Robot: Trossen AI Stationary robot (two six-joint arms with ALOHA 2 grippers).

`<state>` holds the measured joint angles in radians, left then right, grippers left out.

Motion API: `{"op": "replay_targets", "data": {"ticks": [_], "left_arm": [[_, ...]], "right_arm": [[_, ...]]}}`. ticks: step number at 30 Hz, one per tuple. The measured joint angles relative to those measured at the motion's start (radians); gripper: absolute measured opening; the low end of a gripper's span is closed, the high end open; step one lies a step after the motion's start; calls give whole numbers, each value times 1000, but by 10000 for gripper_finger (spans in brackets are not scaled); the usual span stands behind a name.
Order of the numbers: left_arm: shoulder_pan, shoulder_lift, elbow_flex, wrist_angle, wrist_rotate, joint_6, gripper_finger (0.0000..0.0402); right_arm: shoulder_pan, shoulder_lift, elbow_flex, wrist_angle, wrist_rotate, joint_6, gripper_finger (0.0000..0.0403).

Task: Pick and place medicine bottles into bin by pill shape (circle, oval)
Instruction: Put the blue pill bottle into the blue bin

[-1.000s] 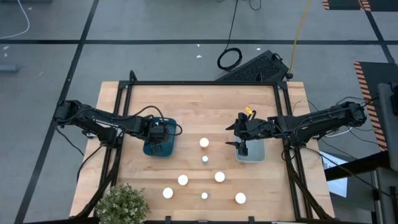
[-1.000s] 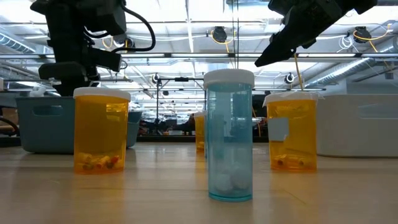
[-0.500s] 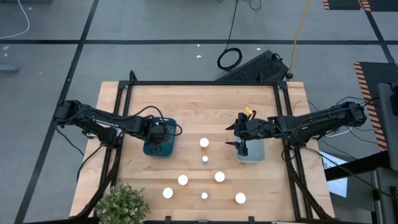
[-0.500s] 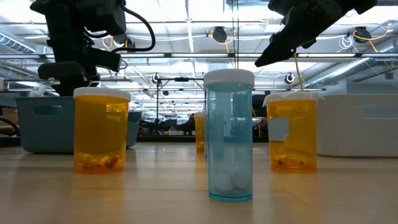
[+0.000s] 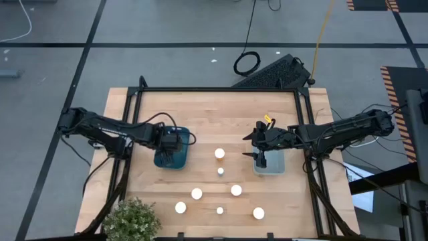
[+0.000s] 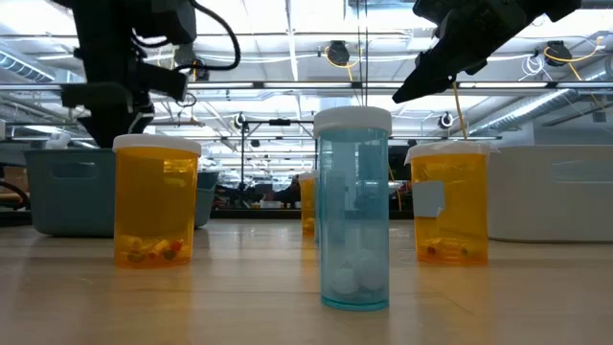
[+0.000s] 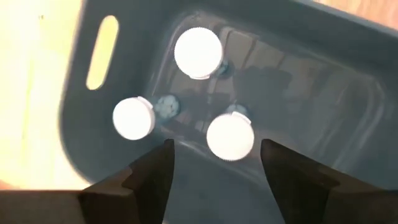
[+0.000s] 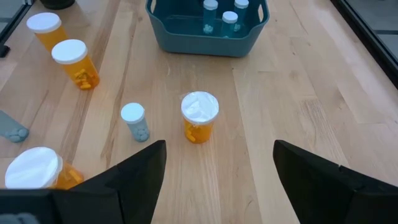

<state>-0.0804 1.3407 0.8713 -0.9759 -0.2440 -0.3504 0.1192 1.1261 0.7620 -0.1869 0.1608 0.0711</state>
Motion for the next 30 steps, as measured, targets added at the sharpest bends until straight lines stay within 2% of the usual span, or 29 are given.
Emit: {"op": "replay_targets", "data": {"ticks": [6, 17, 30], "left_arm": [[-21, 0, 99, -57, -4, 5, 244], [-85, 0, 284, -52, -119, 42, 244], [-155, 1, 302, 252, -121, 225, 243]], "right_arm": [[0, 0, 0, 0, 0, 0, 288], [0, 0, 0, -1, 0, 0, 288], [0, 0, 0, -13, 0, -1, 288]]}}
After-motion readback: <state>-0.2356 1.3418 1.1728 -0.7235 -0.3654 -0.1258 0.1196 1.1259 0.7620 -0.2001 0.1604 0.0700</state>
